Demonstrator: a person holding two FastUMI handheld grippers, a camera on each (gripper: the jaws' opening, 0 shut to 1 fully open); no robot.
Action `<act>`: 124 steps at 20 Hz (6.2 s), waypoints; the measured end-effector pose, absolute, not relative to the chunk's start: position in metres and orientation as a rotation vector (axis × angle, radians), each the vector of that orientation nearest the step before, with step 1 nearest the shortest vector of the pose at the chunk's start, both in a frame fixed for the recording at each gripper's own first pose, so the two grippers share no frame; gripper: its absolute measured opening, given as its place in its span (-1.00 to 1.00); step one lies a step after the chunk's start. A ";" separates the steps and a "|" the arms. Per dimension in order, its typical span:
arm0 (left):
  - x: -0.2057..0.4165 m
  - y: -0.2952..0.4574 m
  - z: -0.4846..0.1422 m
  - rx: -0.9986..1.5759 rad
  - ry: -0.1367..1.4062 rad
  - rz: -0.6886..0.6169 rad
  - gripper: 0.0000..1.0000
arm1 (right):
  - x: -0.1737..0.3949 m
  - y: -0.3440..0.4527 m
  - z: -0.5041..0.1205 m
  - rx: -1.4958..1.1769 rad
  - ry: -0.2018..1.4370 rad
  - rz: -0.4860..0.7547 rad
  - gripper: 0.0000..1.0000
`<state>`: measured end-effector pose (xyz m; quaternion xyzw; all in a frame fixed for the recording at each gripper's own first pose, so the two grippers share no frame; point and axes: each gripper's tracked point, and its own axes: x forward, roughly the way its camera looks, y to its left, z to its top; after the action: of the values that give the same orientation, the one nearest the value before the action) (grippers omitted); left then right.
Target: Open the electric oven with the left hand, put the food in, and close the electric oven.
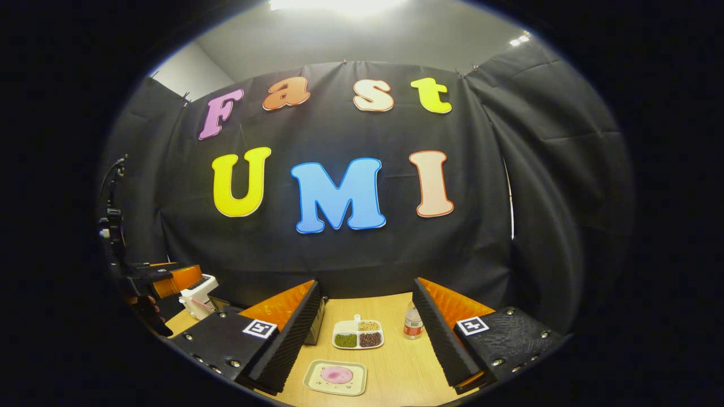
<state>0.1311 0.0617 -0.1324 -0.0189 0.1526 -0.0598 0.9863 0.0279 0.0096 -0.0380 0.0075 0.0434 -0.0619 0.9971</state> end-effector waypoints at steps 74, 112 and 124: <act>0.069 0.093 -0.102 -0.156 0.172 -0.108 1.00 | 0.036 0.016 -0.256 0.249 0.861 -0.051 1.00; 0.010 0.162 -0.087 -0.098 0.217 0.055 0.94 | 0.066 0.023 -0.484 0.481 1.379 0.141 -1.00; 0.013 0.152 -0.075 -0.083 0.204 0.057 1.00 | 0.044 0.038 -0.481 1.055 1.205 0.155 -1.00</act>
<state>0.0133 0.1525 -0.0755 -0.0412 0.1016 0.0285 0.9936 0.0440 0.0377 -0.4812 0.4725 0.5396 0.0696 0.6933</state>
